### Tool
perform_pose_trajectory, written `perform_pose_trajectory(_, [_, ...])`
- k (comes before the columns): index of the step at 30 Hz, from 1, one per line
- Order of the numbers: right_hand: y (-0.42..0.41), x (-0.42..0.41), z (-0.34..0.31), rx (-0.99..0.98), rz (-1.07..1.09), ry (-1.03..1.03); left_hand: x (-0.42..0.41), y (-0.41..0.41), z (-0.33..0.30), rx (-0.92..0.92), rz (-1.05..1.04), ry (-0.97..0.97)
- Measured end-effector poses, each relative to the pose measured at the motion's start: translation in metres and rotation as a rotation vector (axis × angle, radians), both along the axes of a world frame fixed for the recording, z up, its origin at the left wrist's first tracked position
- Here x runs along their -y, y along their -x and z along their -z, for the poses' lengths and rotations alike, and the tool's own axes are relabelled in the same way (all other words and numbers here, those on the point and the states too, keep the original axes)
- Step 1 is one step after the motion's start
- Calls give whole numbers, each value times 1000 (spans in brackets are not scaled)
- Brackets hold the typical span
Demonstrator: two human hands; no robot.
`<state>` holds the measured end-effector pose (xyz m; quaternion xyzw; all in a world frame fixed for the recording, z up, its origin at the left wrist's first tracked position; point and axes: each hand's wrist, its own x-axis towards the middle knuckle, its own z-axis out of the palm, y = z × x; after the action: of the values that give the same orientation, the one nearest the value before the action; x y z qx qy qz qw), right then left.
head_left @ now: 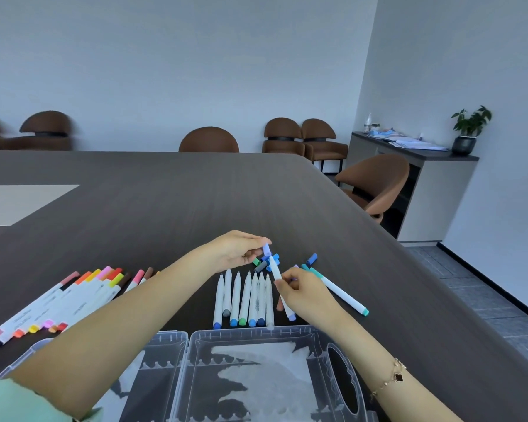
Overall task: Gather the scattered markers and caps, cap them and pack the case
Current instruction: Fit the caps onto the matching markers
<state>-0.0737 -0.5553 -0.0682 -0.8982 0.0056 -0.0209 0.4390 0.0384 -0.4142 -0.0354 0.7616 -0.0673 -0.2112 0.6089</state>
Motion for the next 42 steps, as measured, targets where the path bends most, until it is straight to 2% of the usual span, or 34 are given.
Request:
perform_pose_trajectory(4, [1, 1, 0, -3, -10, -39, -2, 1, 4, 6, 22, -15])
perform_pose_trajectory(10, [1, 2, -4, -7, 18, -23, 8, 7, 11, 154, 71, -177])
perform_pose_trajectory(17, [-4, 6, 1, -63, 77, -62, 9, -4, 4, 172, -86, -156])
perform_pose_trajectory(22, [-9, 5, 4, -103, 69, -2, 13, 1, 10, 201, -40, -171])
perform_pose_trajectory(27, [-9, 5, 3, -89, 81, -33, 16, 0, 14, 246, -114, -177])
perform_pose_trajectory(32, [-7, 5, 4, -77, 66, -29, 16, 2, 17, 258, -44, -230])
perform_pose_trajectory(36, [-4, 4, 2, -86, 86, -48, 20, 8, 19, 369, 9, -301])
perform_pose_trajectory(40, [-4, 5, -2, -145, 113, -132, 24, 15, 19, 594, 80, -419])
perform_pose_trajectory(42, [-4, 5, -3, -149, 122, -173, 25, 16, 18, 627, 85, -428])
